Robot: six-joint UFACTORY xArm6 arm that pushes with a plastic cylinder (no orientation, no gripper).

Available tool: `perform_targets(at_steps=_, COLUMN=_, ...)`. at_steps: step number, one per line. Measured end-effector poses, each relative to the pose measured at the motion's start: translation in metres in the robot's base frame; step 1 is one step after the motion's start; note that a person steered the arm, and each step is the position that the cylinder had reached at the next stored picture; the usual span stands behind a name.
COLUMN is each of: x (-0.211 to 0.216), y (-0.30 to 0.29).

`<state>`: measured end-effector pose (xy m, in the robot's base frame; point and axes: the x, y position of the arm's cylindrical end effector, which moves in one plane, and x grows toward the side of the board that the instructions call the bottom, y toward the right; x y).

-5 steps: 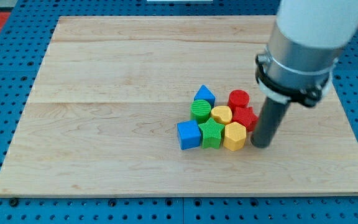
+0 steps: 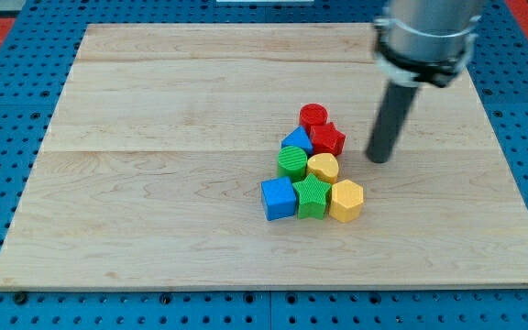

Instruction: Slide the red blocks above the blue triangle

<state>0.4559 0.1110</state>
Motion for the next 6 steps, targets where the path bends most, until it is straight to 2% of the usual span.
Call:
perform_targets(at_steps=1, x=-0.002, y=-0.044)
perform_targets(at_steps=3, x=-0.077, y=-0.073)
perform_targets(at_steps=4, x=-0.045, y=-0.002)
perform_targets(at_steps=5, x=0.043, y=0.035)
perform_targets(at_steps=6, x=0.096, y=0.024)
